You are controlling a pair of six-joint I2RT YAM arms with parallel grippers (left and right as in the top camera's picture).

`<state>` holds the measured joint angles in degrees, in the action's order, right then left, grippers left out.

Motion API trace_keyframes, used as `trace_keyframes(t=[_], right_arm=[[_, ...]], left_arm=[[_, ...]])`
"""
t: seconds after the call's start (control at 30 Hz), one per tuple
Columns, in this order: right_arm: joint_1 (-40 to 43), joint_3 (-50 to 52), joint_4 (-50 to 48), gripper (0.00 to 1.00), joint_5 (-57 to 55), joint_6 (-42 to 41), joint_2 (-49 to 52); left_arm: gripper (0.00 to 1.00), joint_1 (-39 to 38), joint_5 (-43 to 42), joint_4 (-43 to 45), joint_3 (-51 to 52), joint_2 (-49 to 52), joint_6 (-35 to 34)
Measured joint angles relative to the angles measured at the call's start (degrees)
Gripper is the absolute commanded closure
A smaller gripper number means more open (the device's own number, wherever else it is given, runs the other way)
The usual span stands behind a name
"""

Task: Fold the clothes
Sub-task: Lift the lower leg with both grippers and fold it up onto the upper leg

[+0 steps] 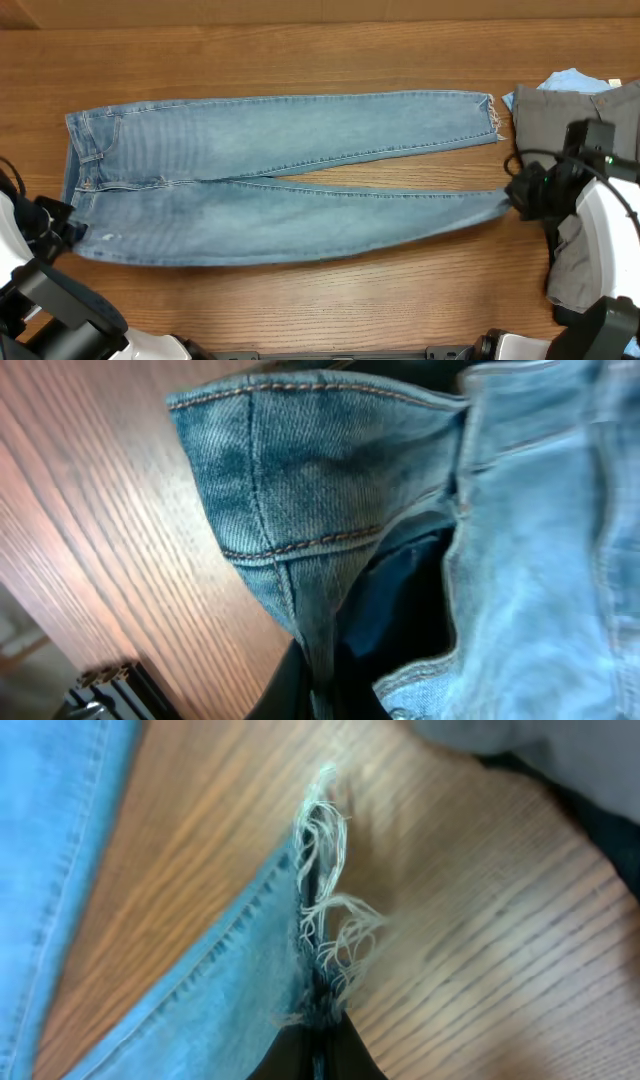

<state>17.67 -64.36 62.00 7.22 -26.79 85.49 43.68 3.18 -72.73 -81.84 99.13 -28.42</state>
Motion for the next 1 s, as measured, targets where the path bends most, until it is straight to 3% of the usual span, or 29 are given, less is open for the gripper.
trace_keyframes(t=[0.43, 0.63, 1.0], right_arm=[[-3.85, -17.62, 4.66, 0.96, -1.16, 0.04, 10.01], [-3.87, -24.22, 6.58, 0.96, -2.21, -0.04, 14.45], [-4.02, -27.21, 6.49, 0.96, -2.10, -2.60, 16.48]], left_arm=[[0.96, -10.88, -0.57, -1.55, -16.26, 0.17, 1.64], [0.96, -11.47, 0.15, 1.44, -16.57, 0.22, 1.62], [0.96, -11.52, -0.46, 9.57, -16.57, 0.26, 0.85]])
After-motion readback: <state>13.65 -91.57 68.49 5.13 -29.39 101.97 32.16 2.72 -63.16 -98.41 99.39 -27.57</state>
